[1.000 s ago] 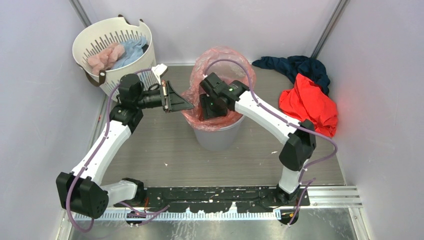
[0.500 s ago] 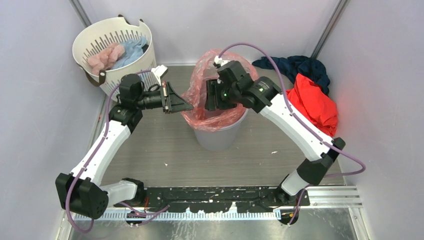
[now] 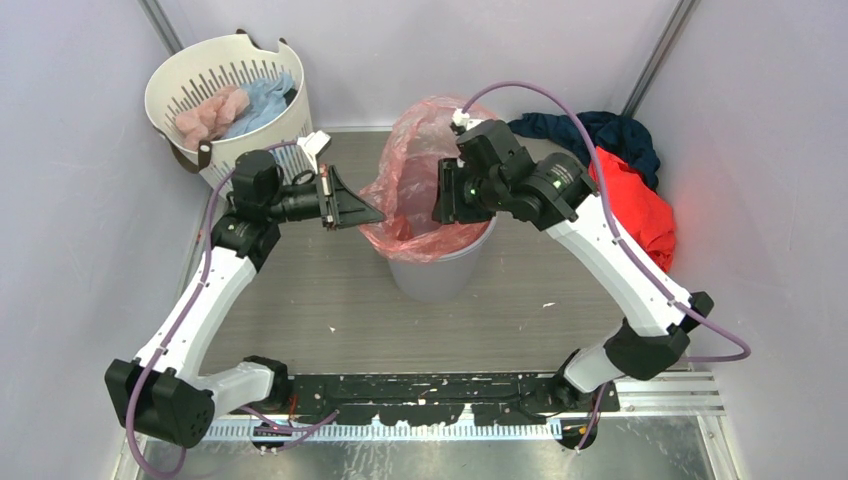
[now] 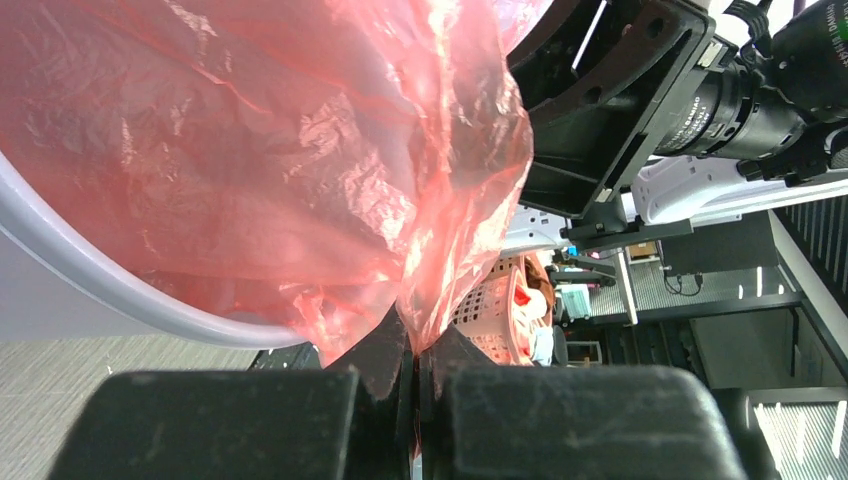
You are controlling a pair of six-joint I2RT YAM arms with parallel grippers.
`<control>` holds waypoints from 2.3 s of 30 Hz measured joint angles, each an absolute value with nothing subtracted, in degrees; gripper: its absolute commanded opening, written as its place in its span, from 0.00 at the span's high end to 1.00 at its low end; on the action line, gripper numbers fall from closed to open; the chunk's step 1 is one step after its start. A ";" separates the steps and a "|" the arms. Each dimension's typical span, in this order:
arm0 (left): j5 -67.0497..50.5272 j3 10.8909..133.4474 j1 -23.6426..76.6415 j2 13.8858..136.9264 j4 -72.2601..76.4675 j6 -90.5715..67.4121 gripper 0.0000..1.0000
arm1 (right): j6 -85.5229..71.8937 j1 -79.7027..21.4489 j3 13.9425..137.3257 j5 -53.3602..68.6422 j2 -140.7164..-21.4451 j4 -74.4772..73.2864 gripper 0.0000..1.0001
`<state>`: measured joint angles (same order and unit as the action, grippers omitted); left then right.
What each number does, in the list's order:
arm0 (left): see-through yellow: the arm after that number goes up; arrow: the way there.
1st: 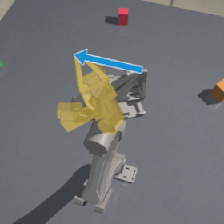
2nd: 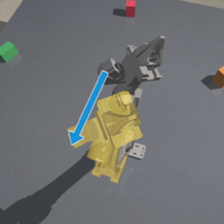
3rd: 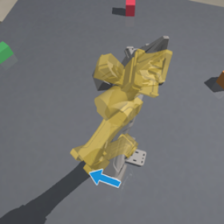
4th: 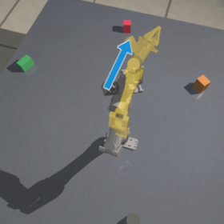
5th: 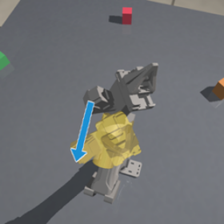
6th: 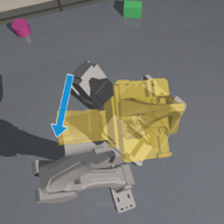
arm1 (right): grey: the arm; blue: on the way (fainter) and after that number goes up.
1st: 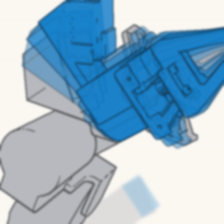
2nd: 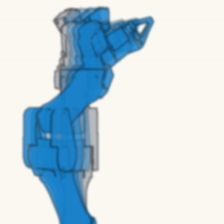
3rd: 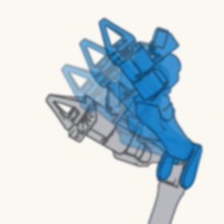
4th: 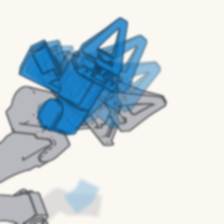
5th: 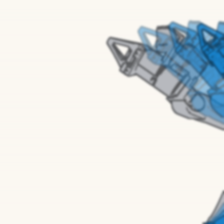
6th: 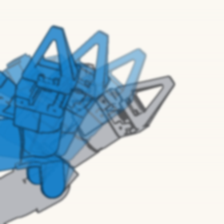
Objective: Put the trash bags into the trash bin
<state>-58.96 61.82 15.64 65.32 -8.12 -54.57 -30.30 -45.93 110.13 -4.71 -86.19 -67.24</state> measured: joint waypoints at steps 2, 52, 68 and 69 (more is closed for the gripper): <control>-58.94 61.82 15.64 64.55 -8.27 -54.54 1.00 | -30.81 -46.13 110.08 -5.28 -85.06 -68.66 0.52; -59.16 61.36 15.64 59.77 -15.70 -50.02 1.00 | -37.50 -44.77 114.32 -25.96 -81.30 -81.34 0.99; -56.97 61.49 15.64 58.22 -21.71 -47.24 1.00 | -40.07 -44.77 100.18 -22.06 -69.82 -77.62 0.49; -56.97 61.49 15.64 58.15 -21.80 -47.22 1.00 | -39.83 -44.77 100.64 -21.89 -69.95 -77.62 0.47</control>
